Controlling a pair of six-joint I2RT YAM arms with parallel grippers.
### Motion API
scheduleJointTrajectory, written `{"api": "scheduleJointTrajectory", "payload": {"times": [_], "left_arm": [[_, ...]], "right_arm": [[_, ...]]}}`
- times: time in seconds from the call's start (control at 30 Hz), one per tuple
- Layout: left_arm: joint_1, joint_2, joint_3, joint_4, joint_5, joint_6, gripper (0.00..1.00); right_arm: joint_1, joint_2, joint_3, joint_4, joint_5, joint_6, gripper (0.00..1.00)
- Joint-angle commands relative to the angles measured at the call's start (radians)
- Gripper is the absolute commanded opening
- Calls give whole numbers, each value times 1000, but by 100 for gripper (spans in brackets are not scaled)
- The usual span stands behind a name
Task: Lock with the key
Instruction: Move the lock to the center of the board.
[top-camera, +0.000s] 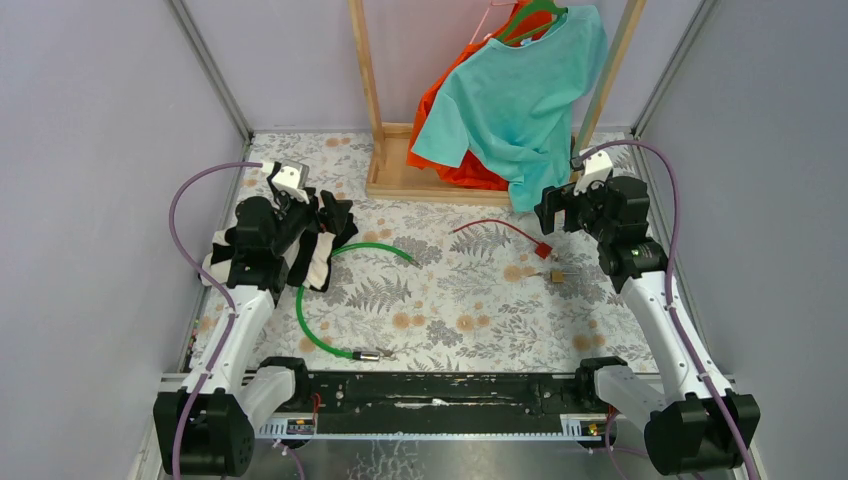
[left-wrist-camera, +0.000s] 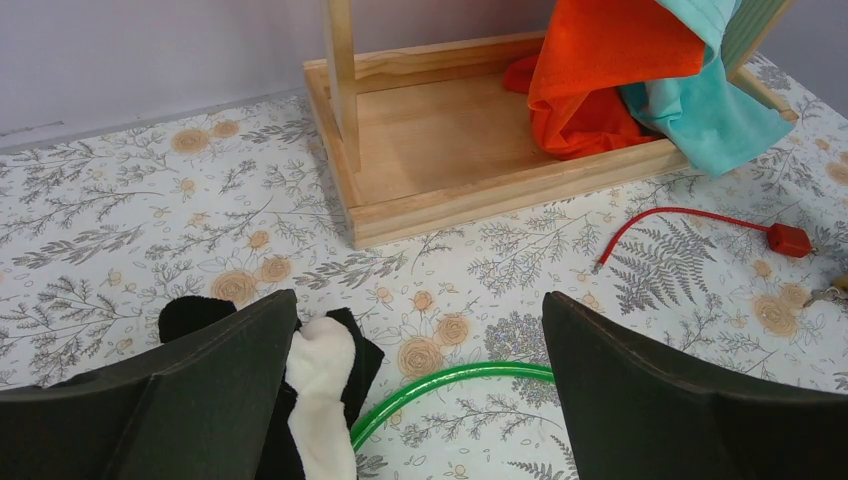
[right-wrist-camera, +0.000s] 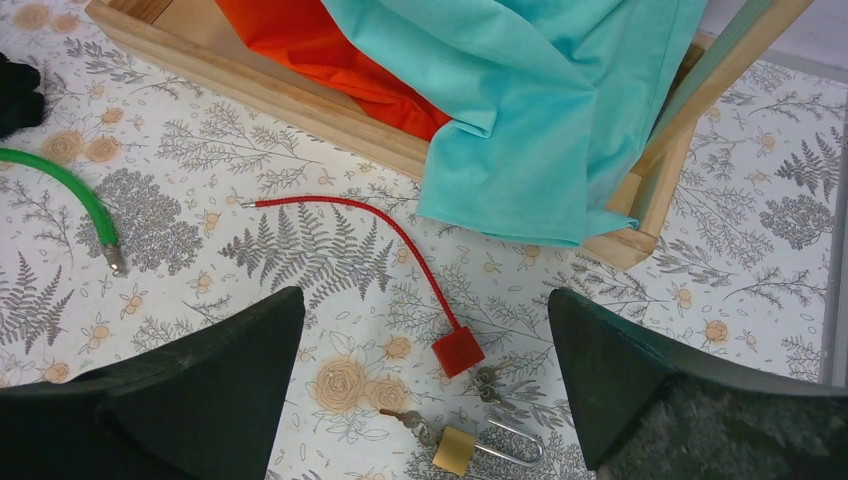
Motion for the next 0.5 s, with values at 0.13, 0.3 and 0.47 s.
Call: {"api": "scheduleJointTrajectory", "payload": {"times": [0.13,0.3,0.47], "left_arm": [[9,-19,-14,73,12,-2,100],[9,-20,-15,73,13,-1,100],[10,-23,-17,71,21,1,100]], "right_arm": [[-12,-30,-2,49,-32,-5,99],[-13,-29,-2,49,-33,-7,99],[-15,-29,-5,55,-32,-9,99]]}}
